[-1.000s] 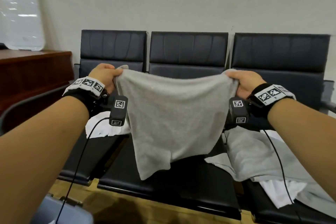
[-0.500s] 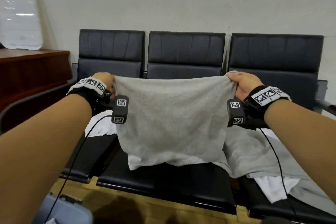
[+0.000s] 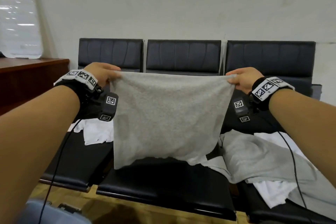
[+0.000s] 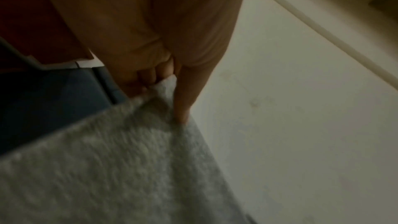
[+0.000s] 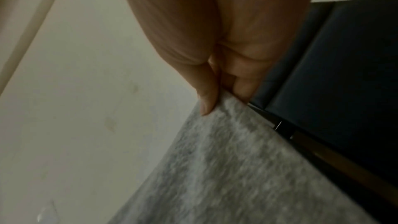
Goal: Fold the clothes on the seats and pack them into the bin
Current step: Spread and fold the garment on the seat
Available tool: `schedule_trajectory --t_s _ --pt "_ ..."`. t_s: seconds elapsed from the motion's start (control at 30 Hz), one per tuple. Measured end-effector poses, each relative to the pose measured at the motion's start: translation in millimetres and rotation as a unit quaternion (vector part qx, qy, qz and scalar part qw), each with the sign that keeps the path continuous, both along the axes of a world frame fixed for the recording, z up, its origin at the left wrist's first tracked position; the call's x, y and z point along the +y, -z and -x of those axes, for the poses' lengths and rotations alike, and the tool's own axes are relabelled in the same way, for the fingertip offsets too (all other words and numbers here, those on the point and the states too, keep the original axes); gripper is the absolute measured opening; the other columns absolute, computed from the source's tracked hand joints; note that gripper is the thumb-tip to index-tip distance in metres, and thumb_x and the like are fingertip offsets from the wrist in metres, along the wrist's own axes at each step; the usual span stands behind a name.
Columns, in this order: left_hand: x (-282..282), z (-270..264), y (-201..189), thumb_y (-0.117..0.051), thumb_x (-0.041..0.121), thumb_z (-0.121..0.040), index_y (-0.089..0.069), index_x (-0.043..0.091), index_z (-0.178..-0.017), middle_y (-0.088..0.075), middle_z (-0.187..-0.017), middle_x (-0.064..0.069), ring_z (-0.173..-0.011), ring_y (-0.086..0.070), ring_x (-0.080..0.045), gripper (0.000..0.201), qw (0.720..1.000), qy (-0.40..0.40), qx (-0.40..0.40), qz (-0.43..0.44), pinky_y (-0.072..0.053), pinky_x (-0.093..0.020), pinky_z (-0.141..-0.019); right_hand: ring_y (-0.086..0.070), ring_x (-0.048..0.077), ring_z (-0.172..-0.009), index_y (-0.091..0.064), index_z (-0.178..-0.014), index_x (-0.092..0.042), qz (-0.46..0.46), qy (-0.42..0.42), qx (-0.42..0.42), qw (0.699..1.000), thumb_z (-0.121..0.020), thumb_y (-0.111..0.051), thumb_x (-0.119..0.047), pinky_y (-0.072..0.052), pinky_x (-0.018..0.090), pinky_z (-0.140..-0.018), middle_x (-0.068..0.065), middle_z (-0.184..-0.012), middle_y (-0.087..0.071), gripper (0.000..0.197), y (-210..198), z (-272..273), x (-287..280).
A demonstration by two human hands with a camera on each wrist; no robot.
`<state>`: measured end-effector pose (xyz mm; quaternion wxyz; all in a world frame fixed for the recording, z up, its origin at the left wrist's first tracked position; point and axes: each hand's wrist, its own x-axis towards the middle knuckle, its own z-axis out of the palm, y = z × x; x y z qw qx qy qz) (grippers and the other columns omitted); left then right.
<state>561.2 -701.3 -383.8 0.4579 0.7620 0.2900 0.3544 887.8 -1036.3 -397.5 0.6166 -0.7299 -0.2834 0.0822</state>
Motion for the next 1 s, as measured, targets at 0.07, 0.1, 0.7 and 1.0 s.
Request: schedule_trajectory --t_s 0.07,0.1,0.7,1.0 --pt "3 5 11 -0.077 0.015 -0.078 -0.070 0.028 -0.103 -0.069 -0.092 -0.001 -0.088 -0.062 -0.016 0.029 0.984 -0.027 0.138 -0.110 -0.048 -0.027 -0.087 -0.066 0.030 -0.096 -0.068 -0.104 0.003 0.061 0.017 -0.024 0.998 -0.086 -0.065 0.006 -0.060 0.034 -0.080 0.017 -0.098 -0.067 0.018 5 -2 -2" --pt "4 6 17 -0.077 0.017 -0.079 -0.069 0.029 -0.106 -0.068 -0.092 0.000 -0.090 -0.062 -0.016 0.030 0.969 -0.049 0.185 -0.156 -0.046 -0.026 -0.087 -0.066 0.027 -0.087 -0.067 -0.107 0.005 0.085 0.025 -0.030 0.996 -0.087 -0.066 0.004 -0.061 0.028 -0.068 0.017 -0.095 -0.067 0.020 8 -4 -2" --pt "58 -107 106 -0.049 0.058 -0.091 -0.056 0.016 -0.075 -0.061 -0.083 -0.003 -0.082 -0.059 -0.025 0.045 0.940 -0.075 0.315 -0.111 -0.043 -0.024 -0.074 -0.064 0.010 -0.040 -0.051 -0.079 -0.003 0.058 0.056 0.213 0.974 -0.100 -0.043 0.004 -0.054 0.020 -0.048 0.012 -0.063 -0.065 0.024 88 -89 104" --pt "68 -140 64 -0.049 0.000 -0.094 -0.054 0.017 -0.079 -0.061 -0.087 -0.014 -0.088 -0.065 -0.025 0.023 0.982 -0.030 -0.139 0.125 -0.059 -0.027 -0.068 -0.067 0.023 -0.093 -0.062 -0.072 -0.011 -0.150 0.110 0.020 0.982 -0.089 -0.062 0.002 -0.058 0.030 -0.084 0.008 -0.080 -0.064 0.021 53 -95 97"
